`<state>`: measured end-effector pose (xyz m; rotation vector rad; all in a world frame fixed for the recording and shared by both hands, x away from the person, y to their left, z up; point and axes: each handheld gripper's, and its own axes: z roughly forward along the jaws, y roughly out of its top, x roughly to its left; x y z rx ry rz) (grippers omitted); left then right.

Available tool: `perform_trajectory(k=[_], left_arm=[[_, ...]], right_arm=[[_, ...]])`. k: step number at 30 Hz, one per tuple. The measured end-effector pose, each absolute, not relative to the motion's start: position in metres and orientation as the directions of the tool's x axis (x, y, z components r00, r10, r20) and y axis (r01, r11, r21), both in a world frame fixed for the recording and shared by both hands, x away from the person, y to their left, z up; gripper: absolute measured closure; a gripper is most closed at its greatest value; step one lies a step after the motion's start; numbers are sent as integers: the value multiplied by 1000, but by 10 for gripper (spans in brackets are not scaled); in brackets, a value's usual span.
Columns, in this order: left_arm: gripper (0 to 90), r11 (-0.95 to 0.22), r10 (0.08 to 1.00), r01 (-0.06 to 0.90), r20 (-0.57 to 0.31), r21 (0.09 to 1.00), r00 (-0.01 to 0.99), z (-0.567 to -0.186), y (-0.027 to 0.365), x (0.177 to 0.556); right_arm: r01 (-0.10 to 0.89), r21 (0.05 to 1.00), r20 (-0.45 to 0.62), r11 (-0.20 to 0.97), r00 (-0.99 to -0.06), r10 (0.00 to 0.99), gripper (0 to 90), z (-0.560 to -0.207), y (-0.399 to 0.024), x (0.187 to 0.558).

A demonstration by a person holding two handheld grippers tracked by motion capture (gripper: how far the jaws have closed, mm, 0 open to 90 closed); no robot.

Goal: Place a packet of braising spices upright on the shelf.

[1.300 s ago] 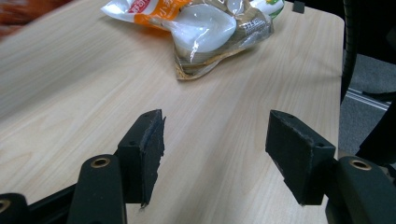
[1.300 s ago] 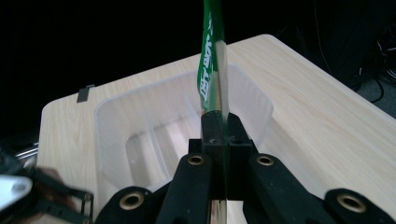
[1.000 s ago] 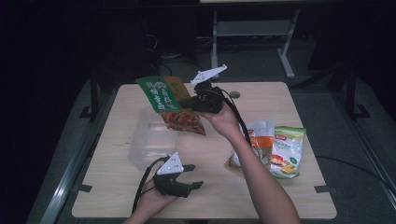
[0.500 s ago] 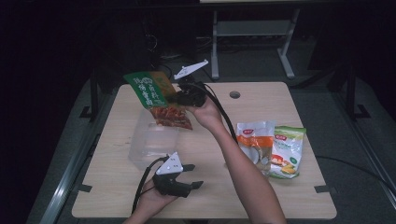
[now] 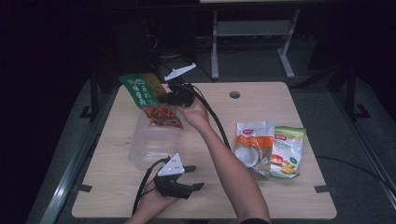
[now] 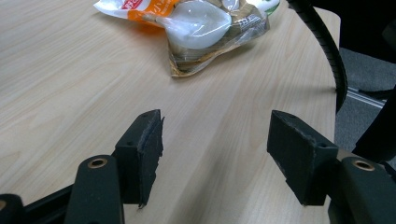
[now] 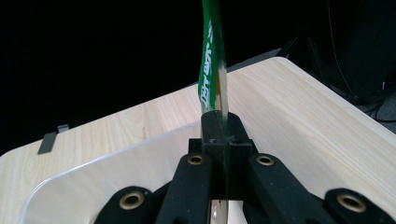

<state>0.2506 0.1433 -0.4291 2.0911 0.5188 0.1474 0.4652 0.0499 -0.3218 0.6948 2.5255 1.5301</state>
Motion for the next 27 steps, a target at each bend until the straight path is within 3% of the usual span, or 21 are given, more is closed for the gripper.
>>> perform_trajectory(k=[18,27], left_arm=[[357,-465,419,305,-97,831,903,-430,144,252],[357,-465,417,305,-98,831,903,-430,143,252]], right_arm=[[386,867,222,315,-865,450,897,-359,52,475],[392,854,216,343,-866,452,893,-368,49,475]])
